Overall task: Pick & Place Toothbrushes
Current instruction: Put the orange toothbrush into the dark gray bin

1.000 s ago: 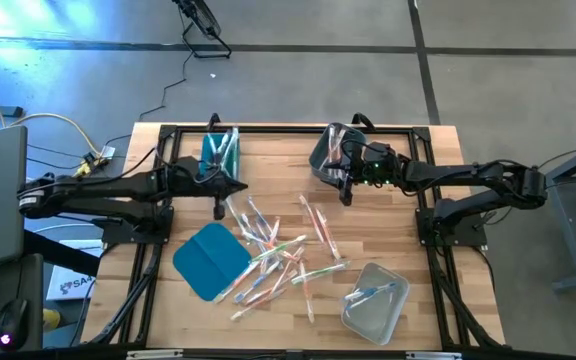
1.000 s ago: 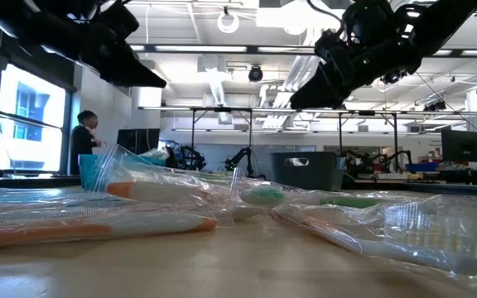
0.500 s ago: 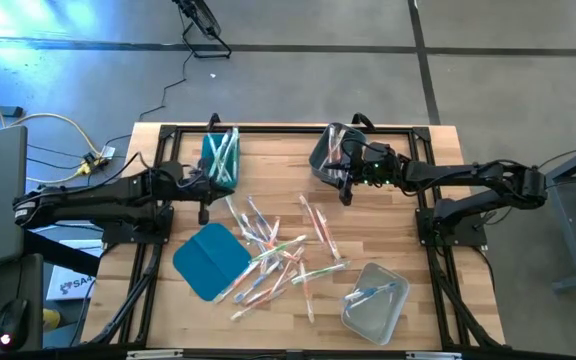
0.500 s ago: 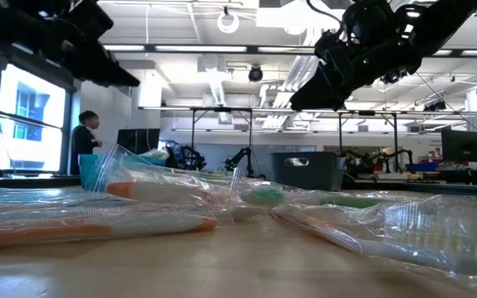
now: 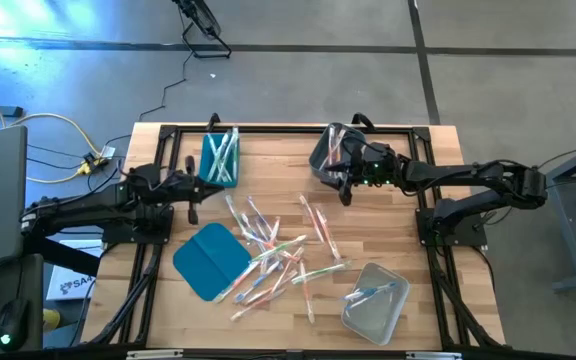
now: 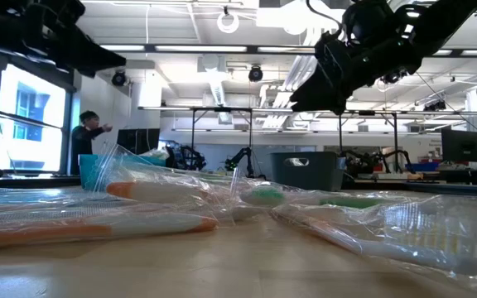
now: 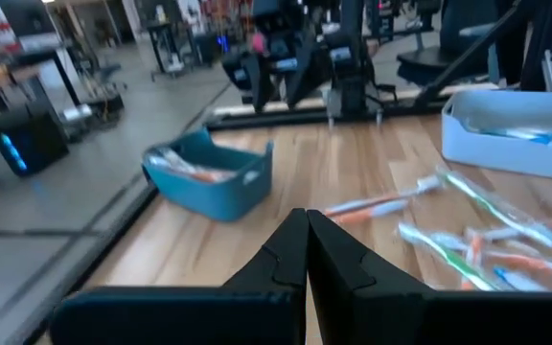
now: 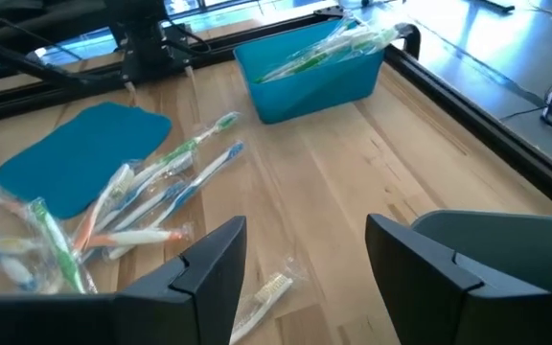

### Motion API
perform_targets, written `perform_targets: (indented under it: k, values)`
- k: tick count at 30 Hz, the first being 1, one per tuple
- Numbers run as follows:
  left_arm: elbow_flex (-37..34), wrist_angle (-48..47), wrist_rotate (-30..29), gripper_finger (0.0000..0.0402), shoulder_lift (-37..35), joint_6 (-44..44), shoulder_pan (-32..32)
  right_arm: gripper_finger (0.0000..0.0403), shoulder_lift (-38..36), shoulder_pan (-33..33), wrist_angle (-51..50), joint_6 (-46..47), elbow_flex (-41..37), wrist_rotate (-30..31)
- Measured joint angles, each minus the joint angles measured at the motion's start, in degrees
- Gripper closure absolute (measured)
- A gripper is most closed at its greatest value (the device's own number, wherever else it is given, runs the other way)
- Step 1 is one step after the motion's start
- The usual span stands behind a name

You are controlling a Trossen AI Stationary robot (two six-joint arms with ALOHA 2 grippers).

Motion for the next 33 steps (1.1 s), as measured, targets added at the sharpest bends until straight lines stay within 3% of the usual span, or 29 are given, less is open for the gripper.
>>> perform_targets:
  k: [5, 8, 17, 26, 33]
  values:
    - [0.0, 2.55, -0.04, 0.0401, -0.55, 5.41, 0.02, 0.0196, 0.0, 0.0, 1.16, -1.93, 0.0, -0.17]
    - [0.0, 3.05, -0.14, 0.0401, -0.51, 6.91, 0.02, 0.0196, 0.0, 0.2, 2.84, 3.36, 0.0, 1.82]
    - [0.0, 3.03, -0.12, 0.0401, -0.49, 7.05, 0.02, 0.0196, 0.0, 8.39, 0.95, 3.21, 1.02, 20.91]
    - [0.0, 3.05, -0.1, 0.0401, -0.49, 7.05, 0.02, 0.0196, 0.0, 15.63, -17.46, 7.1, 10.67, 33.03]
    - [0.0, 3.05, -0.09, 0.0401, -0.49, 7.05, 0.02, 0.0196, 0.0, 15.87, -26.11, 19.92, 12.0, 29.39]
